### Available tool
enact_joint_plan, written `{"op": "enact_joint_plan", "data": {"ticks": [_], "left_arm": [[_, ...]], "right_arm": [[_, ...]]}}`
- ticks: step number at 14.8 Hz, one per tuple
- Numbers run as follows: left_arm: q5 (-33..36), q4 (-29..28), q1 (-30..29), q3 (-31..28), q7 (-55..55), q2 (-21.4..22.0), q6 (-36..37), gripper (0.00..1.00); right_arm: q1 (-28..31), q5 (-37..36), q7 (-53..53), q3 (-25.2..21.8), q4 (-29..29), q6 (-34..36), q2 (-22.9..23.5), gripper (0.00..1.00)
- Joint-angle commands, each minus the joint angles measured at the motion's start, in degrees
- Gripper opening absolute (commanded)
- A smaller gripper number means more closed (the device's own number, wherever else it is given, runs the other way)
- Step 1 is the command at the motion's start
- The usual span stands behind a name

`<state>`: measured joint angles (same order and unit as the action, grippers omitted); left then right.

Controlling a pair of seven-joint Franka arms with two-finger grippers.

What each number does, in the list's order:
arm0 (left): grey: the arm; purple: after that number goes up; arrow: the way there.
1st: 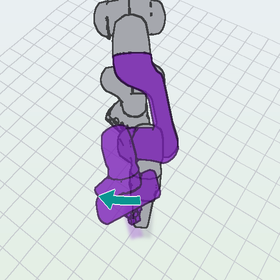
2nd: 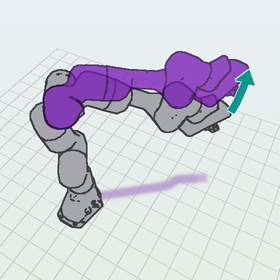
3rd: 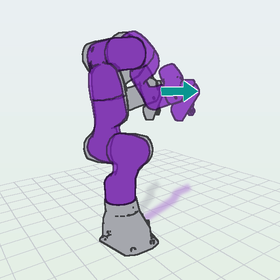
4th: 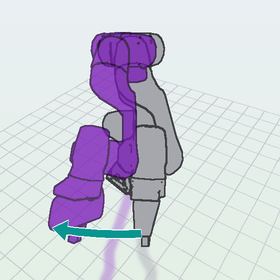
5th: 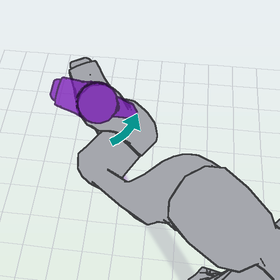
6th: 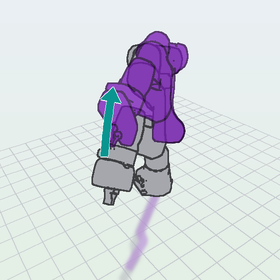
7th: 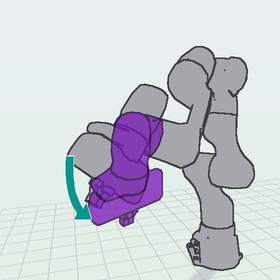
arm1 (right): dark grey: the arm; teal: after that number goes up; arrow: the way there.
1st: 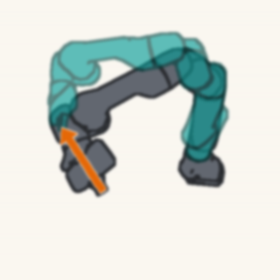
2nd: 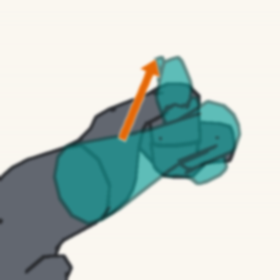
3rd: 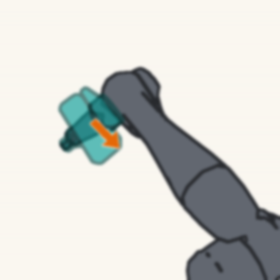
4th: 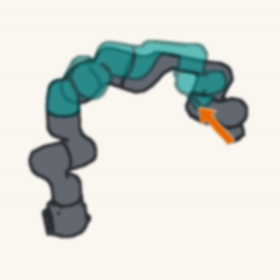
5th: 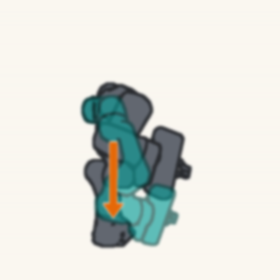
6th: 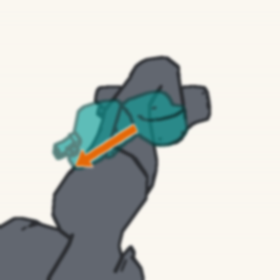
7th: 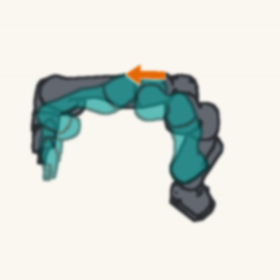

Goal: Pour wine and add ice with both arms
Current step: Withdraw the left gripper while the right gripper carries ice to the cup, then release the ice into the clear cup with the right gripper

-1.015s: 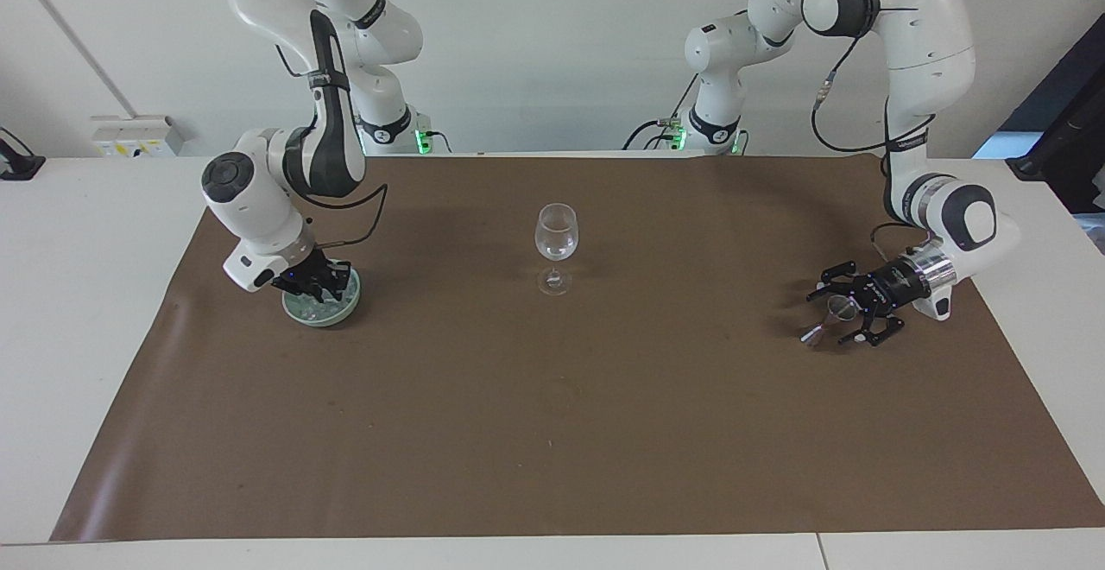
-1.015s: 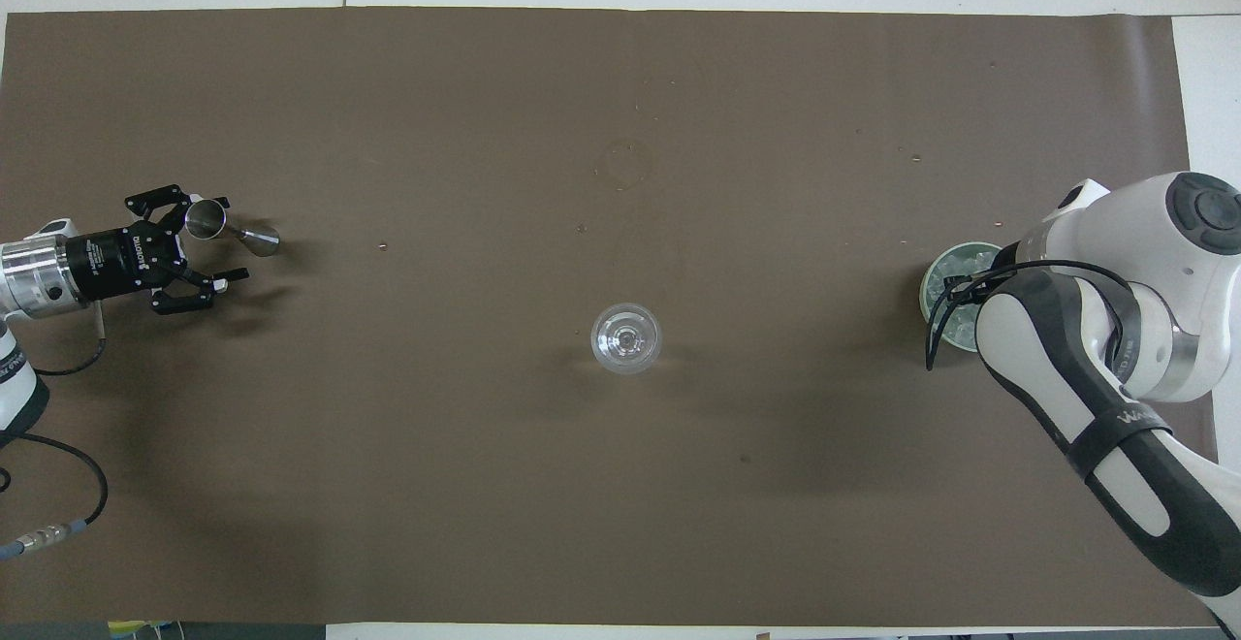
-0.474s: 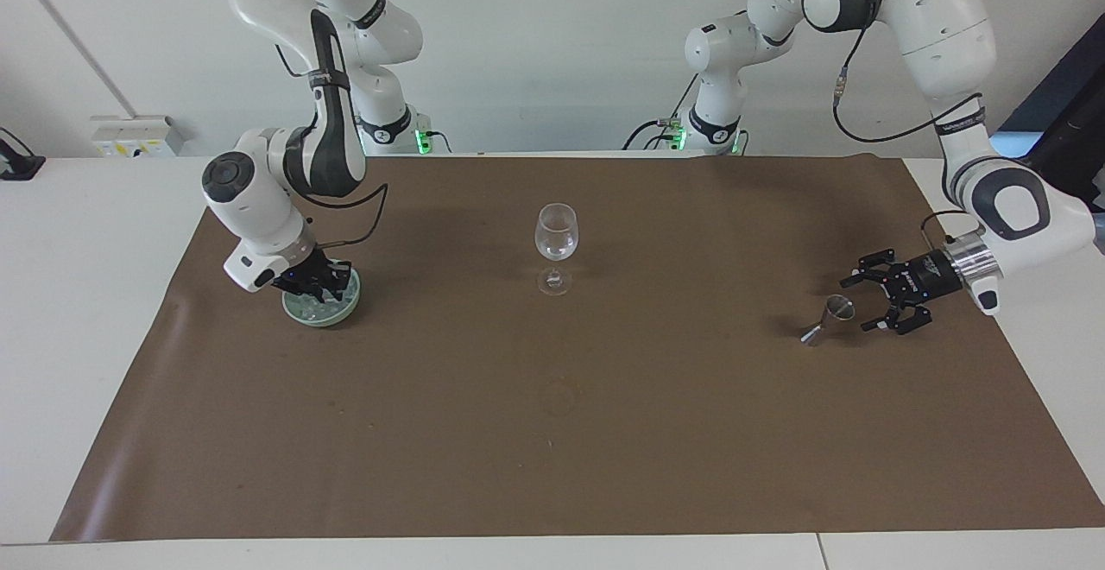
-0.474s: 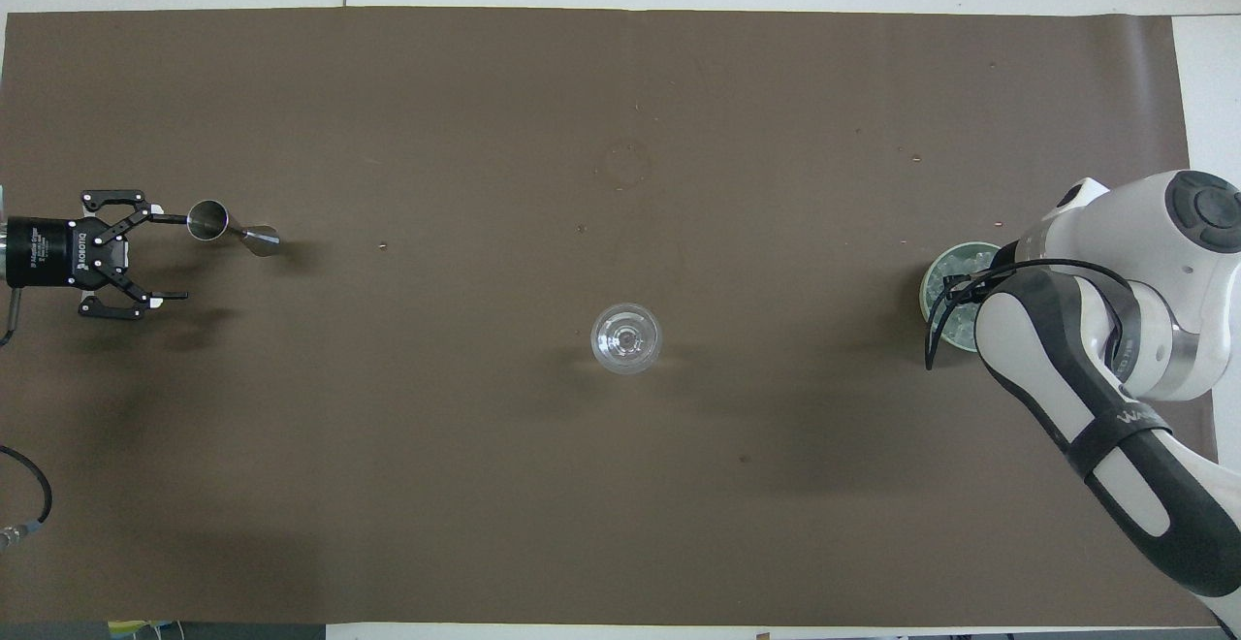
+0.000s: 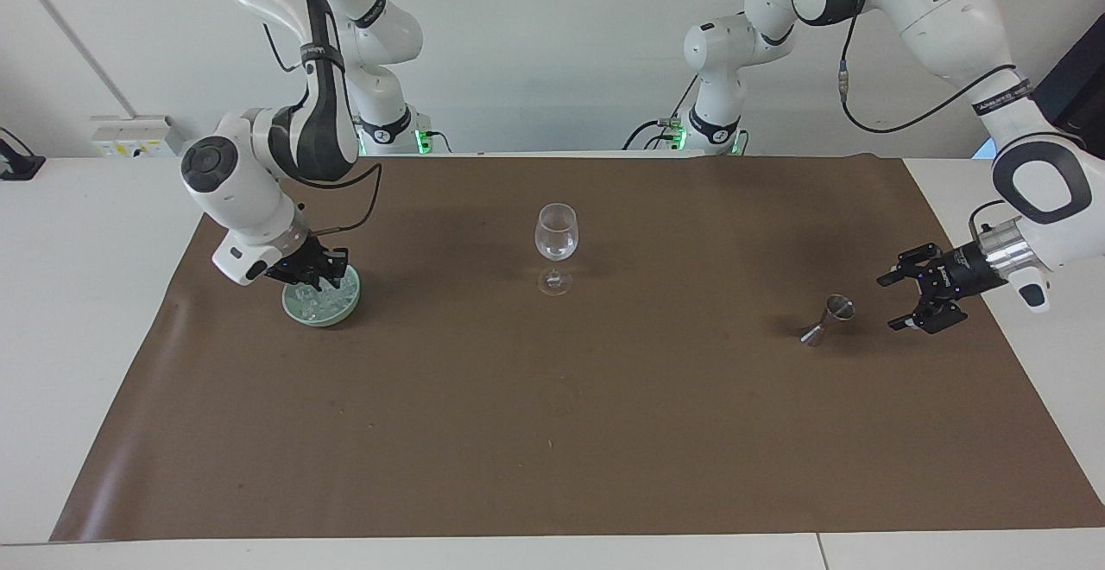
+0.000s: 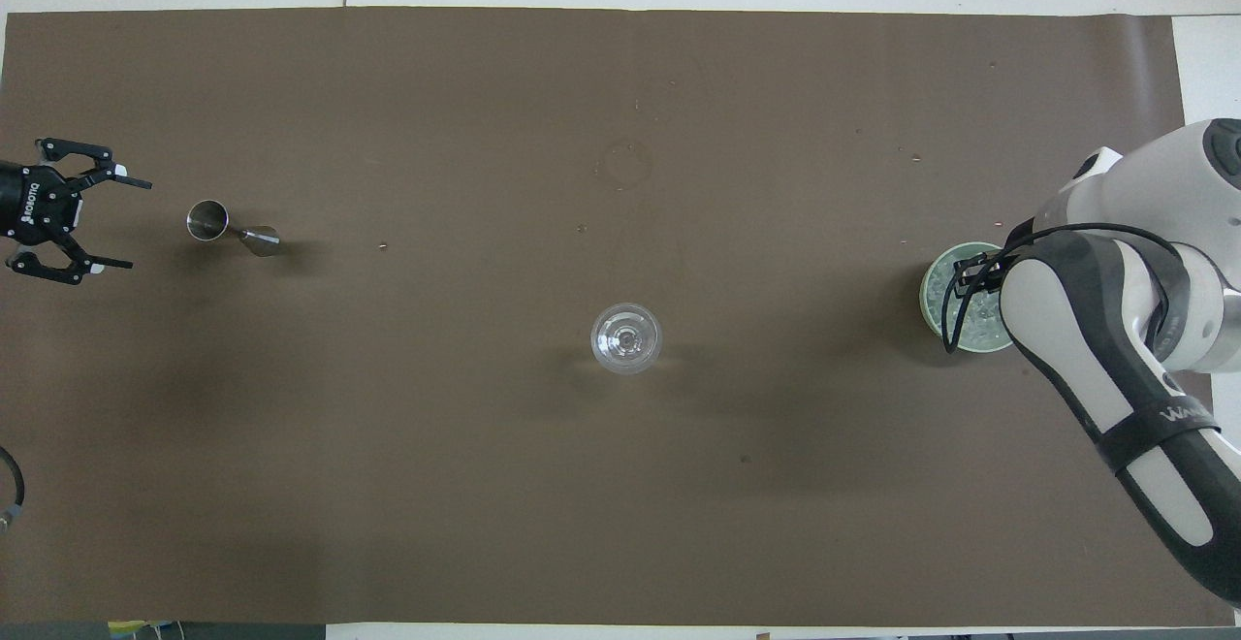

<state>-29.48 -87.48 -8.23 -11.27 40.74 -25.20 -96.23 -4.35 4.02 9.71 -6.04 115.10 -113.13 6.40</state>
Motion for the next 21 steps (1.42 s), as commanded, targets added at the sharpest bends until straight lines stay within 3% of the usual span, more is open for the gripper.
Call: {"op": "enact_joint_plan", "data": {"ticks": [1,3,6,9,14,16,21], "left_arm": [[6.35,2.83,2.34,-0.68,-0.31,2.86,1.39,1.0],[6.89,3.11,2.43,-0.42,-2.49,5.06,2.36,1.0],[8.2,3.02,3.66,-0.42,-14.42,8.14,4.73,1.0],[15.39,2.41,7.43,-0.33,-26.21,11.65,5.78,1.0],[19.09,0.91,9.36,-0.33,-35.62,16.75,7.55,1.0],[22.61,0.56,11.91,-0.33,-38.62,17.72,7.63,1.0],[27.36,-7.07,16.23,0.19,-38.81,23.95,2.55,1.0]], "right_arm": [[-3.46,-0.24,-5.56,0.24,-7.58,9.64,-1.3,0.0],[-7.67,-0.15,-12.31,0.33,-13.38,15.54,-1.3,0.0],[-16.37,0.63,-26.1,0.42,-20.51,20.66,-1.13,0.0],[-24.54,0.99,-39.64,1.21,-24.91,20.32,-0.43,0.0],[-35.8,0.64,-52.33,1.39,-30.28,17.6,4.22,0.0],[-36.96,1.17,-52.86,1.47,-28.46,12.16,4.67,0.0],[-37.75,0.81,-52.52,1.47,-22.57,7.33,3.97,0.0]]}}
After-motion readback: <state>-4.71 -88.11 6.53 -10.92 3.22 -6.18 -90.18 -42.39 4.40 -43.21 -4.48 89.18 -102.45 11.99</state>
